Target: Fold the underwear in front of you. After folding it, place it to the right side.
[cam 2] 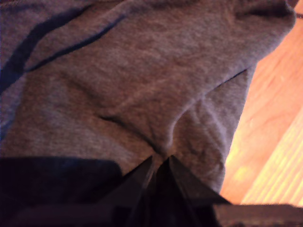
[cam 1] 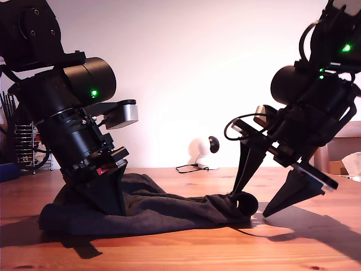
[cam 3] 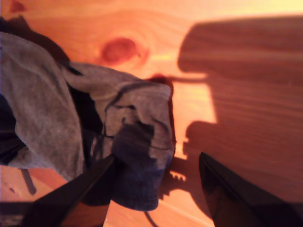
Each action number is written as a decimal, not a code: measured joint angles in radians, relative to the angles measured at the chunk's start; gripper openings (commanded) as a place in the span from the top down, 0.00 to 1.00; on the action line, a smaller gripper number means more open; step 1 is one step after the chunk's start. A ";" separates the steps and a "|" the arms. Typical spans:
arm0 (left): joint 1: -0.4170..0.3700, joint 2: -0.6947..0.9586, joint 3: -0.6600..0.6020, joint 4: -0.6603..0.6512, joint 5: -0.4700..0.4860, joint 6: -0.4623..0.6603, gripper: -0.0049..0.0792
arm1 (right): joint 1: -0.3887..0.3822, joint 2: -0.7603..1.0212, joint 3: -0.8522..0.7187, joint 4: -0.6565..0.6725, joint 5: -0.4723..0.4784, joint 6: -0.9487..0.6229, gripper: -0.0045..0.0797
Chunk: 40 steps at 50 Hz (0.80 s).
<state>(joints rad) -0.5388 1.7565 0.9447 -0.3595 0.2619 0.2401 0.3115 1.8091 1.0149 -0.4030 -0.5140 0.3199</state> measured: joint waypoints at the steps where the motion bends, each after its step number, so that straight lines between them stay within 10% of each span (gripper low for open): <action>1: -0.002 0.000 0.000 0.000 -0.001 0.000 0.85 | 0.002 0.000 0.000 0.001 0.000 0.000 0.35; 21: -0.028 -0.001 0.002 -0.007 -0.011 0.000 0.85 | 0.057 0.002 0.000 0.045 -0.016 0.020 0.38; 34: -0.055 -0.004 0.010 -0.047 -0.014 0.000 0.85 | 0.079 0.023 0.000 0.077 0.024 0.020 0.97; 40: -0.071 -0.006 0.010 -0.047 -0.029 0.000 0.85 | 0.083 0.024 0.000 0.078 0.055 0.034 0.95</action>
<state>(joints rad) -0.6098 1.7500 0.9546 -0.4065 0.2329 0.2401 0.3946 1.8328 1.0149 -0.3252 -0.4591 0.3538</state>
